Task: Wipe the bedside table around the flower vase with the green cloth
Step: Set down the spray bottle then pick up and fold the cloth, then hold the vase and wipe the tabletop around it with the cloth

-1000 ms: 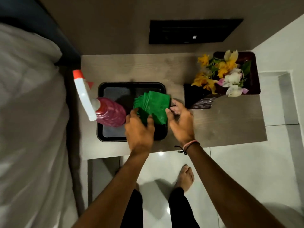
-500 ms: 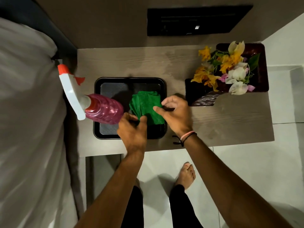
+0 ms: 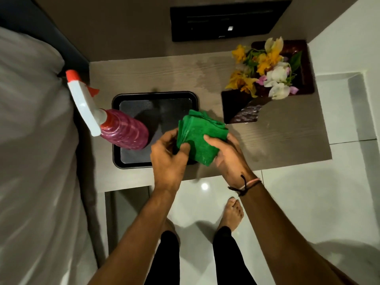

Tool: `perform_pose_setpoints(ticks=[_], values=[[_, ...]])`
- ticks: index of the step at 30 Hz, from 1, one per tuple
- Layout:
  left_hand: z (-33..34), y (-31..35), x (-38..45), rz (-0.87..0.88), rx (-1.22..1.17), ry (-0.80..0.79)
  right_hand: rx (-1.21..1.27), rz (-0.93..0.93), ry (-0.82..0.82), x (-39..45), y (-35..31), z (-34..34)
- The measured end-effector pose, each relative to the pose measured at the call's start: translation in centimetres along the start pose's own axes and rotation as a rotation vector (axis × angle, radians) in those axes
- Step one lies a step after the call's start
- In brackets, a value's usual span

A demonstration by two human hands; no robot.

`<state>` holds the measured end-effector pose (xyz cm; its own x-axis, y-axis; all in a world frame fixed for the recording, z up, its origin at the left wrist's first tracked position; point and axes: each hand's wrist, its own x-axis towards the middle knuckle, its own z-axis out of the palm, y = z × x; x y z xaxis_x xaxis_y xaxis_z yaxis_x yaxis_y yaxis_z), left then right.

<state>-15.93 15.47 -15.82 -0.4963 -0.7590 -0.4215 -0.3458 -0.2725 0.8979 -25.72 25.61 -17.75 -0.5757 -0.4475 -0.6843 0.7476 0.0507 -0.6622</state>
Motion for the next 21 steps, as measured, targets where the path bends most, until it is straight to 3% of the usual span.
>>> perform_pose_setpoints(ticks=[5, 10, 14, 18, 21], values=[[1.3, 1.8, -1.5, 0.111, 0.030, -0.208, -0.018, -0.016, -0.030, -3.2, -0.7, -3.3], [3.3, 1.8, -2.7, 0.082, 0.098, -0.445, -0.076, -0.032, -0.108, -4.9, -1.9, -6.5], [5.6, 1.4, -3.3, 0.240, 0.454, -0.289, -0.055, -0.033, -0.008, -5.4, -2.7, -8.4], [7.3, 1.6, -3.0, -0.159, 0.053, -0.352, 0.090, -0.086, 0.094, -5.8, -3.1, -10.1], [8.0, 2.2, -3.0, -0.039, 0.206, -0.435, 0.015, -0.064, 0.033, -6.3, -3.7, -12.0]])
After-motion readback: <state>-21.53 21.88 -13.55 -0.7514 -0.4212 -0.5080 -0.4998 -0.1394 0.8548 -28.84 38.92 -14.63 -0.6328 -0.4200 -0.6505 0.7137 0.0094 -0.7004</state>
